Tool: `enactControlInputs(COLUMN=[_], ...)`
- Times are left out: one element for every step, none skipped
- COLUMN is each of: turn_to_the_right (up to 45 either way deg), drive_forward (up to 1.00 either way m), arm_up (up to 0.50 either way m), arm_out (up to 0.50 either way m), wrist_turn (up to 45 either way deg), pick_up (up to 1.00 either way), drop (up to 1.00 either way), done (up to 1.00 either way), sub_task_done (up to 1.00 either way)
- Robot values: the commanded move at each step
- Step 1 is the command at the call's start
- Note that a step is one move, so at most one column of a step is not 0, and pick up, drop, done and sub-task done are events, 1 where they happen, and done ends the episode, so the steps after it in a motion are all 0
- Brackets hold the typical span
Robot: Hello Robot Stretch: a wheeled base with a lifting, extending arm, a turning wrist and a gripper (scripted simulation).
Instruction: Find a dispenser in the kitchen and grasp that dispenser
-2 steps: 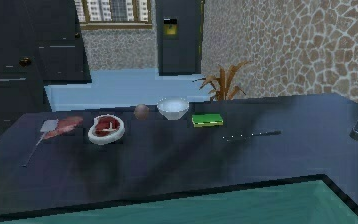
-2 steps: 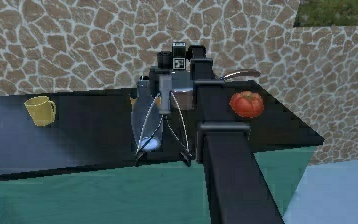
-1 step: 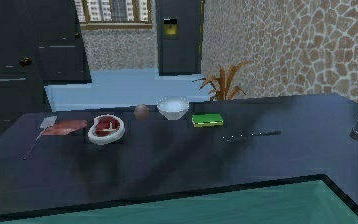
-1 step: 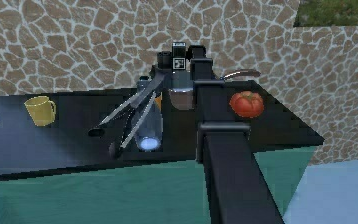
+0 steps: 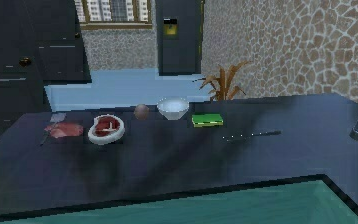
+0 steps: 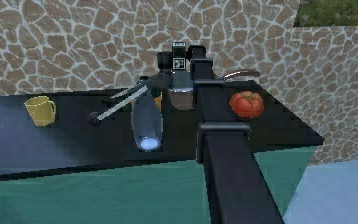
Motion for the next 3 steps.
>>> enactControlInputs(turn_to_the_right=[0.0,0.0,0.0], drive_forward=[0.00,0.00,0.00], arm_up=[0.00,0.00,0.00], arm_out=[0.00,0.00,0.00], wrist_turn=[45.0,9.0,0.0], pick_up=[0.00,0.00,1.00], drop=[0.00,0.00,0.00], done=[0.00,0.00,0.00], sub_task_done=[0.00,0.00,0.00])
